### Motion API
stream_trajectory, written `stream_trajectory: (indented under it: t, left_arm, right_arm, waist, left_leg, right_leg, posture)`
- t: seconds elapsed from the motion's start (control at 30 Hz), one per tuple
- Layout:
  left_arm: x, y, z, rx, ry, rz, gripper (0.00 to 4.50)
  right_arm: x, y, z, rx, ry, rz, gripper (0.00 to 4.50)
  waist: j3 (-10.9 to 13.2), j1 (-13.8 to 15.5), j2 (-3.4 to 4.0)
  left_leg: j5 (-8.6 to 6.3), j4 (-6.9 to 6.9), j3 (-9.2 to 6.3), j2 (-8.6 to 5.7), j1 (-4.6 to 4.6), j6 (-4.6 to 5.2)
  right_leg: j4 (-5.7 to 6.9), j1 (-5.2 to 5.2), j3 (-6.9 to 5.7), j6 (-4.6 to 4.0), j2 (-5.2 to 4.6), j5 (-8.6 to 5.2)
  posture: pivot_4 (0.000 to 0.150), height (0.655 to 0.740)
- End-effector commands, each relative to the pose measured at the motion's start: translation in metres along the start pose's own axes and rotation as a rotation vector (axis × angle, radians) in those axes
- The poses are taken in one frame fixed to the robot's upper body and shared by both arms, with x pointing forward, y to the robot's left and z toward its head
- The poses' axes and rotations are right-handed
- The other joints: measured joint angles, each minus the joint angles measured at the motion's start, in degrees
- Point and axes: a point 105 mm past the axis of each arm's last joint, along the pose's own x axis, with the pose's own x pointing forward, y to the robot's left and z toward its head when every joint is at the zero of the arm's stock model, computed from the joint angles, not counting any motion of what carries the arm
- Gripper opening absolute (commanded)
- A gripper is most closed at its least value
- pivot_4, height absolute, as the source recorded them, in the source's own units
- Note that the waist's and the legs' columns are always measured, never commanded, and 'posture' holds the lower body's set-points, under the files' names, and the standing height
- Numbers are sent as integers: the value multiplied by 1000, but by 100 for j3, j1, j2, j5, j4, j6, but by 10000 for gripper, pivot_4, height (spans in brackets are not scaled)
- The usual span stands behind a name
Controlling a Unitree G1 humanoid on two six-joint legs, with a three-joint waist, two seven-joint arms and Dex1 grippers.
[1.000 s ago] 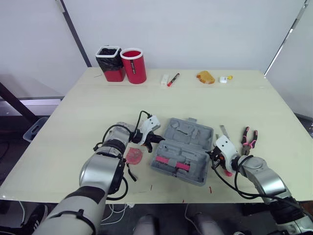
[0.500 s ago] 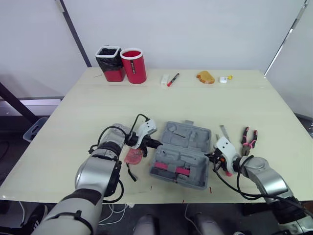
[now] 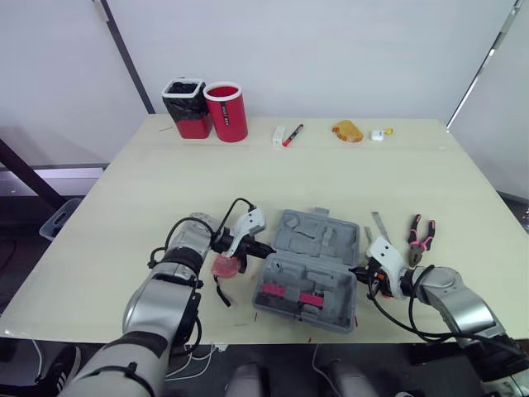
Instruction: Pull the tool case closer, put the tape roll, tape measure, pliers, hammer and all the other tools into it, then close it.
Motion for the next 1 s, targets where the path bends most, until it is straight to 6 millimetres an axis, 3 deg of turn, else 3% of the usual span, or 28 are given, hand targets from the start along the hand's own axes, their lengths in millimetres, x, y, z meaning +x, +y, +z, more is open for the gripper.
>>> stream_trajectory:
  t: [0.03, 0.53, 1.0]
  left_arm:
    - [10, -18, -21, -25, 60, -78, 564]
    - [2, -60, -32, -45, 65, -119, 564]
    - [-7, -65, -43, -52, 104, -102, 564]
  right_arm:
    - [-1, 6, 12, -39, -47, 35, 0]
    - [-2, 15, 10, -45, -33, 88, 0]
    - [-5, 31, 7, -17, -22, 125, 0]
  waist:
    - [-1, -8, 1]
    - [-4, -2, 7]
    - [-5, -4, 9]
  left_leg:
    - [0, 0, 0, 0, 0, 0]
    - [0, 0, 3, 4, 5, 0]
    - [0, 0, 3, 4, 6, 0]
  right_leg:
    - [0, 0, 0, 0, 0, 0]
    - [3, 0, 4, -1, 0, -1]
    - [3, 0, 4, -2, 1, -1]
  posture:
    - [1500, 7400]
    - [1500, 7400]
    - [1500, 7400]
